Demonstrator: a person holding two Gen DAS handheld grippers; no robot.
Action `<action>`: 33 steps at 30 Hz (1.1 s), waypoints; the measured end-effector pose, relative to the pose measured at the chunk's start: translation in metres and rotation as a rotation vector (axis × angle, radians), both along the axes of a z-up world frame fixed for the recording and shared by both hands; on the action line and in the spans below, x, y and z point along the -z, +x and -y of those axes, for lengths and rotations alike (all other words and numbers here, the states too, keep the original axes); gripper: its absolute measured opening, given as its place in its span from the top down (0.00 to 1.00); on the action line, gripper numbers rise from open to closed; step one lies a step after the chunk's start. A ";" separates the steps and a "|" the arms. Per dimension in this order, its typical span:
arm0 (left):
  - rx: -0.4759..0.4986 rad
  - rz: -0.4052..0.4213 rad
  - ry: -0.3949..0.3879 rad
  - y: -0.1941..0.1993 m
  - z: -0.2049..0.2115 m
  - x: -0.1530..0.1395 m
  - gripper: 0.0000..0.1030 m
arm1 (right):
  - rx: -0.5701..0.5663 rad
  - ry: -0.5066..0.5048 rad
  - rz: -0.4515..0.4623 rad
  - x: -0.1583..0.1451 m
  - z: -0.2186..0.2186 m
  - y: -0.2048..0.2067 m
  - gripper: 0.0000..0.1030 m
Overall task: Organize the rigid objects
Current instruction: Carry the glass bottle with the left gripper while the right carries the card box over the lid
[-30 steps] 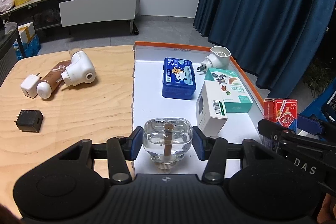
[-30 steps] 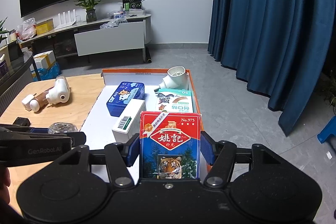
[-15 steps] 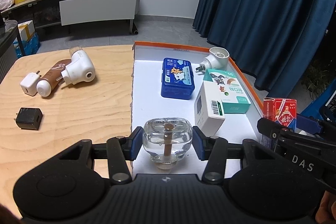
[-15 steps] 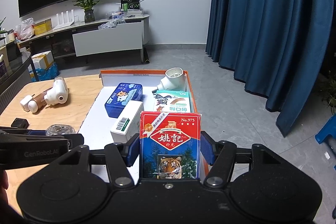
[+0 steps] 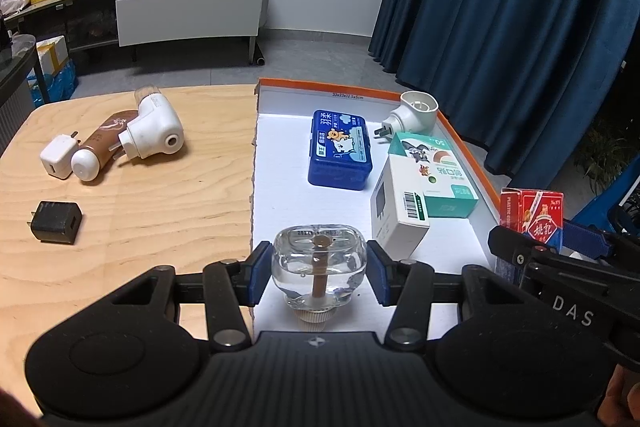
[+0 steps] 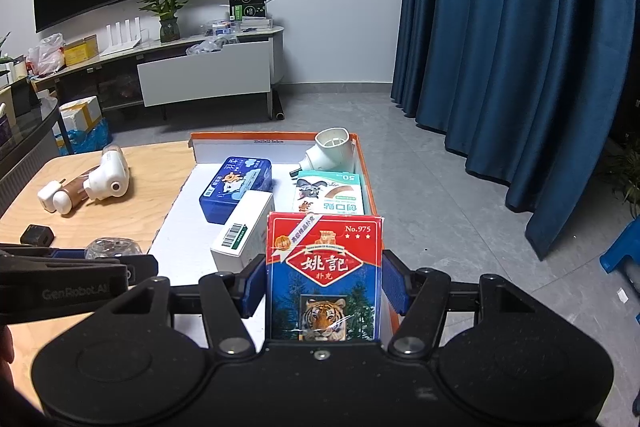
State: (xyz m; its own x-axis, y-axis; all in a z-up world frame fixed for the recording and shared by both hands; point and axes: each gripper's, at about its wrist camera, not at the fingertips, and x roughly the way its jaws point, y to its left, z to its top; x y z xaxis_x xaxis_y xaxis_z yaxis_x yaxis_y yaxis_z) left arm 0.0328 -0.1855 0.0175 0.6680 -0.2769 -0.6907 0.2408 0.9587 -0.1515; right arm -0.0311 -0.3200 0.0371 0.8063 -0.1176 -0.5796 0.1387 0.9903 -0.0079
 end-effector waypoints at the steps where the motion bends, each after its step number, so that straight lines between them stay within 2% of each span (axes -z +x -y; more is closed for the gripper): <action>1: 0.000 0.000 -0.001 0.000 0.000 0.000 0.51 | 0.000 0.000 0.000 0.000 0.000 0.000 0.30; 33: 0.008 -0.007 -0.006 0.000 0.002 0.004 0.51 | 0.007 0.004 -0.015 0.005 -0.001 0.003 0.30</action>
State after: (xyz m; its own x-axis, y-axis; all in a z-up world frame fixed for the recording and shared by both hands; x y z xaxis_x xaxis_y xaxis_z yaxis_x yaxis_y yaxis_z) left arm 0.0330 -0.1878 0.0138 0.6607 -0.2866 -0.6938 0.2475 0.9557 -0.1591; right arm -0.0283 -0.3194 0.0325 0.7966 -0.1208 -0.5923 0.1453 0.9894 -0.0062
